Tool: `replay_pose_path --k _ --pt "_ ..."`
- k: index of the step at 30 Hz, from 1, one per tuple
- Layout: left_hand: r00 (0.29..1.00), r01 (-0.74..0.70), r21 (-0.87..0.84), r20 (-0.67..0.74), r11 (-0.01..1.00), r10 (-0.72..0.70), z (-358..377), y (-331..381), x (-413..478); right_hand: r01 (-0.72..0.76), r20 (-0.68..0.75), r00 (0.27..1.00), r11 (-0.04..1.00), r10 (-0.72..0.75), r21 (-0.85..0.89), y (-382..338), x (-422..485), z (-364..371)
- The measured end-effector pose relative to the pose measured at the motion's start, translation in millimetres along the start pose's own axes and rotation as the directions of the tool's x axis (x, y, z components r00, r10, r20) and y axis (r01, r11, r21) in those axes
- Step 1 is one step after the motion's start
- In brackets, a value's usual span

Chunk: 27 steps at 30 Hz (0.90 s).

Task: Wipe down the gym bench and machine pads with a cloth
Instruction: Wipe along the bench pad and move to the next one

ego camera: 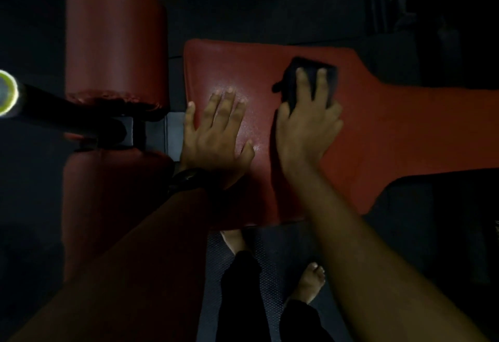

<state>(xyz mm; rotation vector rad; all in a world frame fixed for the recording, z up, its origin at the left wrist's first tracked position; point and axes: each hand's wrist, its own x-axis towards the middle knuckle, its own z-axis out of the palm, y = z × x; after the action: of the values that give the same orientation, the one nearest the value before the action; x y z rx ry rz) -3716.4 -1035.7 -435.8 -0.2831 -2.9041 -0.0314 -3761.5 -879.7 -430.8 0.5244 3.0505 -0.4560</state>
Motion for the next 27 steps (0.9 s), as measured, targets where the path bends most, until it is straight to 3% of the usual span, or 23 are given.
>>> replay_pose_path --k 4,7,9,12,14,17,20,22,24,27 --pt "1.0 -0.001 -0.005 -0.023 1.0 0.001 -5 1 1 0.388 -0.035 0.922 0.918 -0.386 0.087 -18 -9 -3" --pt "1.0 0.004 -0.001 0.022 1.0 -0.004 -6 2 1 0.525 0.04 0.848 0.849 -0.528 0.056 -20 42 -9" --pt "1.0 0.008 -0.005 0.003 1.0 -0.008 -5 2 1 0.486 0.078 0.872 0.874 -0.484 -0.009 -9 64 -10" --pt "1.0 0.012 -0.011 -0.006 1.0 -0.012 -3 2 2 0.094 0.035 0.995 0.995 -0.095 0.044 8 66 -6" --pt "1.0 0.022 -0.021 -0.018 1.0 -0.023 -3 2 1 -0.045 0.023 0.999 0.998 0.044 0.055 3 42 -2" --pt "0.999 0.029 -0.027 -0.029 0.999 -0.03 -4 3 2 0.195 -0.027 0.981 0.977 -0.193 0.087 -21 15 0" --pt "0.998 0.042 -0.03 -0.045 0.999 -0.043 -5 5 4 0.514 0.019 0.854 0.847 -0.521 0.134 -42 37 -5" --pt "0.999 0.043 -0.024 -0.028 0.999 -0.044 -5 5 3 0.624 0.077 0.772 0.776 -0.63 0.097 -49 65 -8" --pt "0.999 0.037 -0.025 -0.013 0.999 -0.038 -6 5 3 0.593 0.128 0.794 0.803 -0.595 0.052 -43 85 -7" --pt "0.999 0.034 -0.029 -0.02 0.999 -0.034 -5 3 4 0.251 0.08 0.964 0.967 -0.254 0.053 -10 89 -5"
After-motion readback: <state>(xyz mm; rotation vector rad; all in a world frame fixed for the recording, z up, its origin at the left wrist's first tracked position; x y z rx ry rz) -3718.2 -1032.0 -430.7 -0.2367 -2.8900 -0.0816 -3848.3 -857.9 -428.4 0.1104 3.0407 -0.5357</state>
